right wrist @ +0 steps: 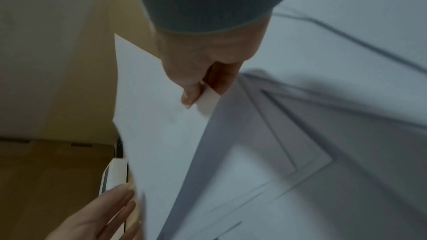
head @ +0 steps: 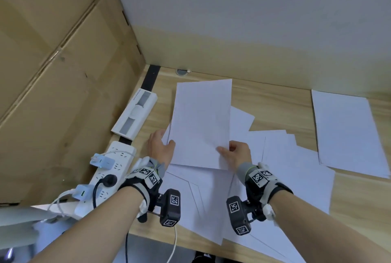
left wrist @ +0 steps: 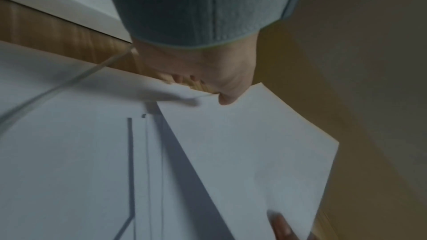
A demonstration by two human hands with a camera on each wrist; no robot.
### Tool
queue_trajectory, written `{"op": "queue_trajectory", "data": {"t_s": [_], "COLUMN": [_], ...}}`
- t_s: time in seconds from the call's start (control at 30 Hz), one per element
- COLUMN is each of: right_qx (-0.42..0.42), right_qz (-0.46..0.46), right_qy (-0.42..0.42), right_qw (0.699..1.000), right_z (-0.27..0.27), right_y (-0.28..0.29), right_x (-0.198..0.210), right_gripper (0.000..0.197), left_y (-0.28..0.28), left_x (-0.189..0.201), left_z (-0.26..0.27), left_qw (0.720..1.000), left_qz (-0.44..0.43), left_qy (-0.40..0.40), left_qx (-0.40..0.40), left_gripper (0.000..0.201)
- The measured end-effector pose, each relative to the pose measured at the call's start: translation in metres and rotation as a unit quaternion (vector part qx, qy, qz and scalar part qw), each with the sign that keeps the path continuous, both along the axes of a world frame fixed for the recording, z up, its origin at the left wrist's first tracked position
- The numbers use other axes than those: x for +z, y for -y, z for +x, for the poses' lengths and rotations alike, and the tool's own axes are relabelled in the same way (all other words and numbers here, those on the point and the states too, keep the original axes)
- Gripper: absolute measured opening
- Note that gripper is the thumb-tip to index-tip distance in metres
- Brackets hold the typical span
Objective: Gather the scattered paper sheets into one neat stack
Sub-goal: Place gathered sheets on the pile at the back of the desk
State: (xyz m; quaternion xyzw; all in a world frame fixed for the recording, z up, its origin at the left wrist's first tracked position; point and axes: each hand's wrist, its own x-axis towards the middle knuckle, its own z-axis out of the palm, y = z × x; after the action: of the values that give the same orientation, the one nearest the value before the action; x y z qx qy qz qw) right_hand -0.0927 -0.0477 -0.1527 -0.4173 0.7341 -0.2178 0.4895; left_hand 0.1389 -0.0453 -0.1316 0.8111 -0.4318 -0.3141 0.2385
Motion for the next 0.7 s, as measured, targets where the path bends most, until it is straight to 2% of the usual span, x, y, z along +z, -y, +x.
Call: {"op": "queue_trajectory", "data": {"t_s": [0.07, 0.13, 0.17, 0.23, 0.3, 0.37, 0.47, 0.6, 0.7], "right_qx": [-0.030, -0.042, -0.042, -0.057, -0.073, -0.122, -0.201, -0.260, -0.259], "right_qz": [-0.011, -0.013, -0.010, 0.006, 0.021, 0.022, 0.030, 0.073, 0.124], "right_qy": [0.036, 0.047, 0.053, 0.059, 0.051, 0.009, -0.093, -0.200, -0.246], "right_qw": [0.999, 0.998, 0.998, 0.997, 0.996, 0.992, 0.975, 0.942, 0.926], "right_z": [-0.019, -0.042, -0.051, -0.072, -0.086, -0.112, -0.150, -0.202, -0.212], "right_y": [-0.006, -0.016, -0.021, -0.031, -0.039, -0.053, -0.075, -0.112, -0.130], "right_x": [0.008, 0.020, 0.023, 0.027, 0.024, 0.021, 0.016, 0.008, 0.005], "right_gripper": [0.049, 0.051, 0.052, 0.053, 0.051, 0.049, 0.039, 0.071, 0.073], "left_y": [0.006, 0.010, 0.013, 0.016, 0.014, 0.011, 0.004, -0.011, -0.018], "left_x": [0.008, 0.012, 0.013, 0.012, 0.013, 0.015, 0.011, -0.001, -0.007], "left_z": [-0.014, -0.032, -0.039, -0.059, -0.071, -0.093, -0.108, -0.130, -0.137], "left_qw": [0.996, 0.978, 0.969, 0.958, 0.959, 0.965, 0.966, 0.967, 0.973], "left_qz": [-0.009, -0.005, 0.007, 0.073, 0.101, 0.091, 0.074, 0.064, 0.048], "left_qy": [-0.091, -0.210, -0.248, -0.276, -0.258, -0.230, -0.229, -0.210, -0.185], "left_qx": [0.014, 0.003, -0.008, -0.036, -0.061, -0.091, -0.092, -0.127, -0.133], "left_gripper": [0.047, 0.044, 0.046, 0.046, 0.024, 0.012, 0.015, 0.017, 0.017]}}
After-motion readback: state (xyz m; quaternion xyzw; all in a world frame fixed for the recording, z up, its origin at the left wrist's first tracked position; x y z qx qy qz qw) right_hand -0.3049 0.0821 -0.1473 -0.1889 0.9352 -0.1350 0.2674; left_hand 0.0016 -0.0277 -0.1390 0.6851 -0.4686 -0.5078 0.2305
